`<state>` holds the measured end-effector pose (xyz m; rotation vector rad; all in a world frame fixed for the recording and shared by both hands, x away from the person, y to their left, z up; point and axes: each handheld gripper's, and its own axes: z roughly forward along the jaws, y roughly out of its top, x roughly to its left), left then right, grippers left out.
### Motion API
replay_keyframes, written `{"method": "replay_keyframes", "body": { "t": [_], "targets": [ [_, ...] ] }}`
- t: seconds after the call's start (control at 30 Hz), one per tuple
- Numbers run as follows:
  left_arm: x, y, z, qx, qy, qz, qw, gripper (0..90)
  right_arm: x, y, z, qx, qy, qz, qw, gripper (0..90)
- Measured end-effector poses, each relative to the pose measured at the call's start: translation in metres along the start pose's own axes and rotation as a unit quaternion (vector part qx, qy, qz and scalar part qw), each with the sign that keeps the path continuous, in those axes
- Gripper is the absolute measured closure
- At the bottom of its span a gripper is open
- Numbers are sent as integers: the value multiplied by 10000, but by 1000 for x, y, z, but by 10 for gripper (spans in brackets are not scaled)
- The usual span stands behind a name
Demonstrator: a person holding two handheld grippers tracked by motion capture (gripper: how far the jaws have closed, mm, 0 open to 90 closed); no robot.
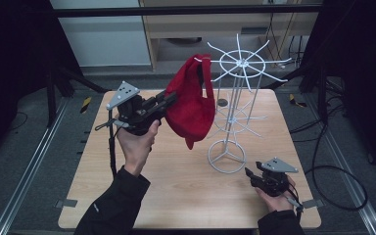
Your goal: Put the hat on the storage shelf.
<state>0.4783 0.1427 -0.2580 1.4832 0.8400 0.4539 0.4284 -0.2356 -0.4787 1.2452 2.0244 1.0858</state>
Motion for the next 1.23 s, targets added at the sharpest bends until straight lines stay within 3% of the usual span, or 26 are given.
{"method": "replay_keyframes", "body": {
  "t": [0.23,0.43,0.8,1.03,1.1,1.17,1.2,1.23],
  "targets": [
    [7,-11,0,166,-38,59,9998,653,0,0,0,13,5,18,10000,496],
    [12,-15,-5,115,-62,128,9998,585,0,-1,0,14,-25,-21,10000,496],
    [18,-32,-40,-14,116,483,9988,399,-1,-2,0,6,-50,18,10000,487],
    [40,-74,-71,132,517,605,9967,320,-3,-3,-1,-26,-123,87,9999,431],
    [51,-91,-78,298,690,587,9954,301,-4,-4,-1,-34,-156,88,9998,405],
    [69,-119,-89,543,938,532,9927,285,-4,-5,-1,-27,-201,135,9997,376],
    [69,-119,-89,543,938,532,9927,283,-4,-5,-1,-27,-201,135,9997,376],
    [75,-129,-92,680,1035,512,9910,283,-4,-6,-2,-21,-203,167,9997,372]
  ]
}}
